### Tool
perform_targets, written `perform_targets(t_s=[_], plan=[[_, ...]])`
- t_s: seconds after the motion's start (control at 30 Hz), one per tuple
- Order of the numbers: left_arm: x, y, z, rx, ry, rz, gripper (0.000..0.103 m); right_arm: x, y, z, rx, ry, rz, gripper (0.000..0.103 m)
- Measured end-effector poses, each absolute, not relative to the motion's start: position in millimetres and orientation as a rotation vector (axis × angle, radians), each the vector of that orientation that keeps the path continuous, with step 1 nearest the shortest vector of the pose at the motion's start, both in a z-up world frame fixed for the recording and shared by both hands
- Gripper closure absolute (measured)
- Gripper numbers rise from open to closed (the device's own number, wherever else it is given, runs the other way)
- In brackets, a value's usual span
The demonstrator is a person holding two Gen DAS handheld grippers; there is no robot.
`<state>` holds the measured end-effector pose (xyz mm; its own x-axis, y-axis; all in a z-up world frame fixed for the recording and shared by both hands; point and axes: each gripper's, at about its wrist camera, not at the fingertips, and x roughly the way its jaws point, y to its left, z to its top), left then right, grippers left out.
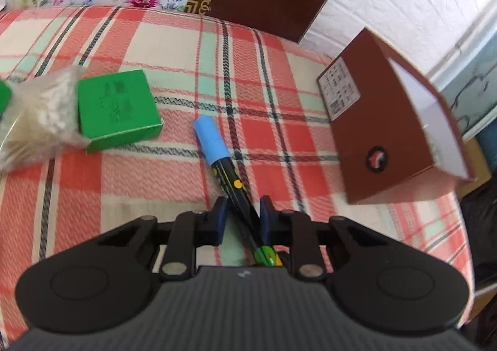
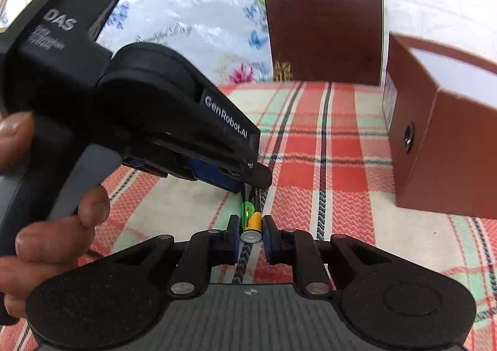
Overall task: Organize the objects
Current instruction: 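Carry the marker into the brown box and open the left gripper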
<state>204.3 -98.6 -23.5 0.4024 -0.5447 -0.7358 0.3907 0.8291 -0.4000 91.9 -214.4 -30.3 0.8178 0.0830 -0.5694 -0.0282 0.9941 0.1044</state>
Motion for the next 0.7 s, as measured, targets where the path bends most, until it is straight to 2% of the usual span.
perform_targets(t_s=[0.17,0.33,0.57,0.6,0.63,0.67,0.7], plan=[[180.7,-108.3,29.2,-0.19,0.859,-0.663,0.083,66.2,-212.1,-4.3,0.005,0.433,0.004,0.085],[163.0,-151.6,93.5,-0.149,0.693,-0.8,0.084,53.8,-250.6,34.7,0.043,0.269,-0.094,0.085],[180.0,-247.8,100.2,-0.065,0.713,-0.907,0.083,57.5,-324.6,48.5,0.077,0.208,-0.28,0.084],[182.4,-261.9,95.9,-0.042,0.718,-0.902,0.079,62.0,-333.4,45.8,0.068,0.214,-0.305,0.073],[184.6,-274.8,90.3,-0.008,0.713,-0.878,0.073,67.3,-340.7,42.3,0.053,0.231,-0.335,0.047],[186.5,-284.1,84.6,0.026,0.707,-0.84,0.064,71.2,-348.5,38.0,0.048,0.246,-0.369,0.039],[187.8,-291.7,78.6,0.059,0.702,-0.799,0.065,71.2,-355.5,35.0,0.059,0.25,-0.393,0.041]])
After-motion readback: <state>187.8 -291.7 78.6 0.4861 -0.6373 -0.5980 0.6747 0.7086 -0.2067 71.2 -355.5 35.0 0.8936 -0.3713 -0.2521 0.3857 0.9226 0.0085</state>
